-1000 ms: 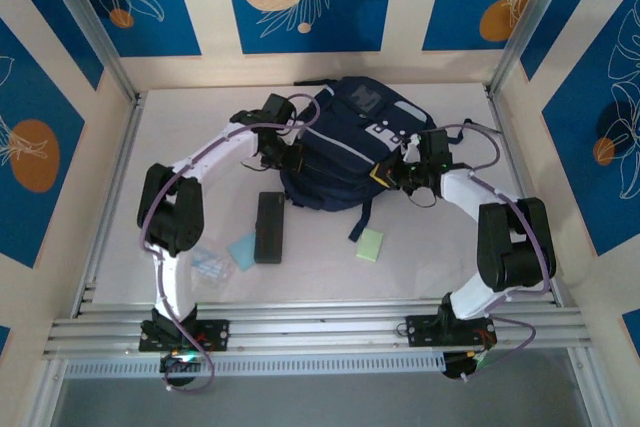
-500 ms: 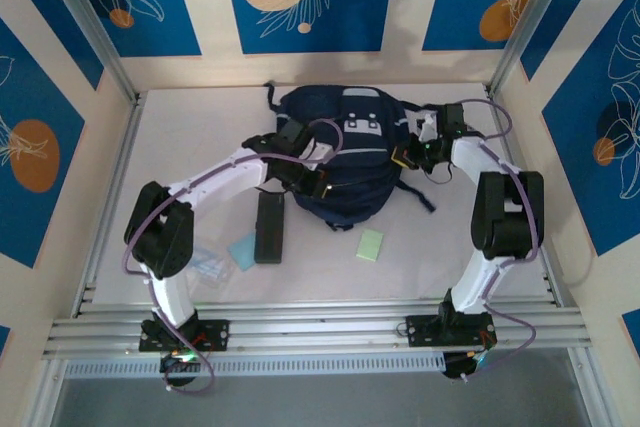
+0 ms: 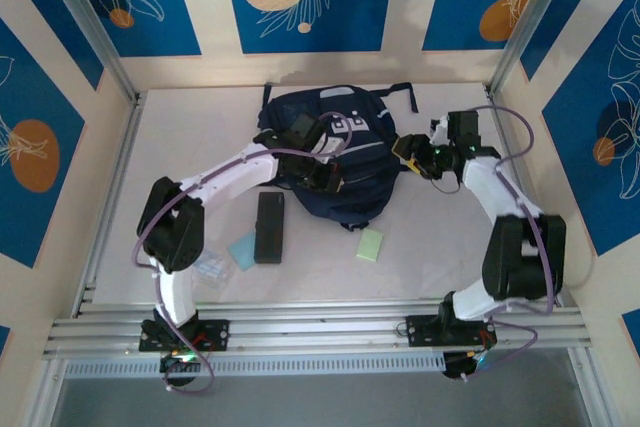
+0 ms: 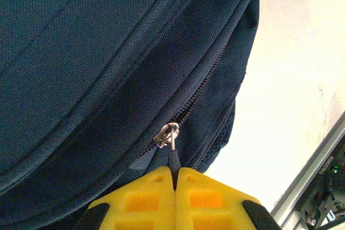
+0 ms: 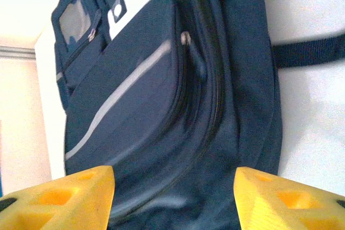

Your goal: Pack books, pencil case, and school supplies into a backpack

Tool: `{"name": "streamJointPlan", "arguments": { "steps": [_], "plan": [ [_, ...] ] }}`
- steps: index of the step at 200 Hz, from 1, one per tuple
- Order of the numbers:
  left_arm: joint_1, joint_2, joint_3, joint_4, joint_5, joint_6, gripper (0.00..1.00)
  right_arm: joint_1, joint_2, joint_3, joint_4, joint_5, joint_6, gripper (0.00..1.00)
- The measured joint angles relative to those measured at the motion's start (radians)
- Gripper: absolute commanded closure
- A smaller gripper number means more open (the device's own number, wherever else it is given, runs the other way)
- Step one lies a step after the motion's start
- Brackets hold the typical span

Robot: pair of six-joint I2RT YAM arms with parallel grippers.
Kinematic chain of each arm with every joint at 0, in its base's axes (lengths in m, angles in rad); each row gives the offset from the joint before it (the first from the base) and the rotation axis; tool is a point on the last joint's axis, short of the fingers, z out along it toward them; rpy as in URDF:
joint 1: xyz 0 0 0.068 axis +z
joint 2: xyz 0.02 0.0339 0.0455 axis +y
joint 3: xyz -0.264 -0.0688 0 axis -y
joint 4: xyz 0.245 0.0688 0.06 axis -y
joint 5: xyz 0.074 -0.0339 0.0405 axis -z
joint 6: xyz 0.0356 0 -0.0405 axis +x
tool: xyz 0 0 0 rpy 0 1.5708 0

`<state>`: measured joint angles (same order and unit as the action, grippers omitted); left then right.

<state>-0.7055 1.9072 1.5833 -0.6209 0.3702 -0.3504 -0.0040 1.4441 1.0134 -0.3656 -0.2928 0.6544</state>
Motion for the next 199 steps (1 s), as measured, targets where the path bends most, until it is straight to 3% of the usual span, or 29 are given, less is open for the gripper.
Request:
{"name": "streamJointPlan", "arguments": {
  "steps": [51,118,131,152,199],
  "plan": [
    [-0.001,0.026,0.002,0.008,0.001,-0.003,1.0,0.079,-0.138,-0.216,0.021,0.017,0.151,0.39],
    [-0.019,0.026,-0.012,0.047,0.004,-0.045,1.0,0.258,-0.075,-0.353,0.265,0.074,0.45,0.4],
    [-0.024,0.026,-0.015,0.051,0.004,-0.053,1.0,0.269,-0.029,-0.356,0.321,0.081,0.5,0.52],
    [-0.025,0.026,-0.027,0.06,0.004,-0.061,1.0,0.28,0.021,-0.36,0.389,0.105,0.544,1.0],
    [-0.015,0.026,-0.061,0.047,-0.034,-0.026,1.0,0.273,-0.024,-0.395,0.434,0.157,0.547,1.0]
  ]
}}
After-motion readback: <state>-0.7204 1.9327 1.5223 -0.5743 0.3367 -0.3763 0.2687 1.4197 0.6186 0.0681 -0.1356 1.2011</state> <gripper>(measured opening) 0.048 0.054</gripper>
